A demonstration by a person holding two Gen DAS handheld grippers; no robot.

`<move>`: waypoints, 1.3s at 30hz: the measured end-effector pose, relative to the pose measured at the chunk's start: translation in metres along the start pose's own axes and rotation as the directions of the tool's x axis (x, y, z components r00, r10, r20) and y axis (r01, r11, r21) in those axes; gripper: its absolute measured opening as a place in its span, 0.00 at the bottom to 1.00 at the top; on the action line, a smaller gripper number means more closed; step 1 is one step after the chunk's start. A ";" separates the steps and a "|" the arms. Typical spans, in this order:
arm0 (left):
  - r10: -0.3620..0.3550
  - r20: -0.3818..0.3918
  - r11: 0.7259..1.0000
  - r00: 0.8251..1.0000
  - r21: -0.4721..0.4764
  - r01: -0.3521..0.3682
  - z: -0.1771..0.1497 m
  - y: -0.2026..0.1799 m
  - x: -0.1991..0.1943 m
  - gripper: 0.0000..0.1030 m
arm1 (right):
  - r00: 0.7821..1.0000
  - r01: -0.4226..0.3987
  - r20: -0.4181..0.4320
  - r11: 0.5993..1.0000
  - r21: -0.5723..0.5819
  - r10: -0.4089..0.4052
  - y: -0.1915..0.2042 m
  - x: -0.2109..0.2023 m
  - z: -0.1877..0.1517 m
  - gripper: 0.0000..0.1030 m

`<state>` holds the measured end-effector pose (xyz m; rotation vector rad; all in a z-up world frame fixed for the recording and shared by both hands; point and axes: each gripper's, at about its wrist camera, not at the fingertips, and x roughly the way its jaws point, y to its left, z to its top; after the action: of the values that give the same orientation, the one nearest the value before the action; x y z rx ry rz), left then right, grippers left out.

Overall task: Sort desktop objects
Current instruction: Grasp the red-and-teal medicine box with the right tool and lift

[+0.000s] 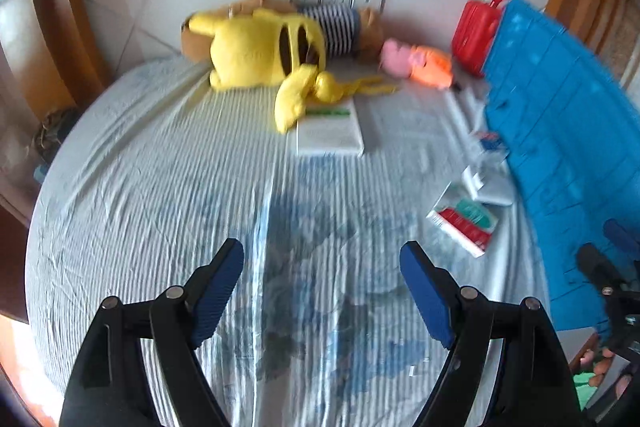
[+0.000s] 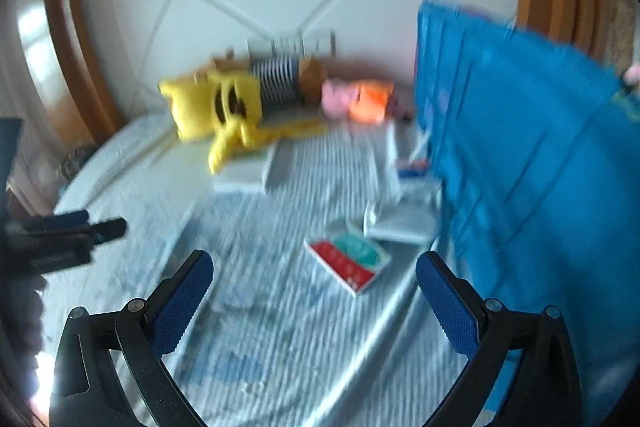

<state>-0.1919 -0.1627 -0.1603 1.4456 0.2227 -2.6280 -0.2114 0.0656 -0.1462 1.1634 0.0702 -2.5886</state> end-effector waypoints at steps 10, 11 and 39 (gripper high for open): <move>0.050 -0.103 0.998 0.993 -0.022 -0.052 0.014 -0.025 0.077 0.78 | 0.973 -0.053 -0.229 0.995 -0.081 0.033 -0.038 0.135 -0.013 1.00; 0.053 -0.109 0.998 0.993 -0.024 -0.056 0.017 -0.027 0.084 0.78 | 0.970 -0.057 -0.241 0.995 -0.084 0.035 -0.041 0.146 -0.014 1.00; 0.065 -0.161 0.997 0.985 -0.030 -0.071 0.106 -0.011 0.213 0.78 | 0.939 -0.077 -0.336 0.997 -0.012 0.069 -0.064 0.217 -0.009 0.84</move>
<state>-0.3948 -0.1818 -0.2842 1.6235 0.2302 -2.4440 -0.3596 0.0732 -0.3175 1.5552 0.1291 -2.2936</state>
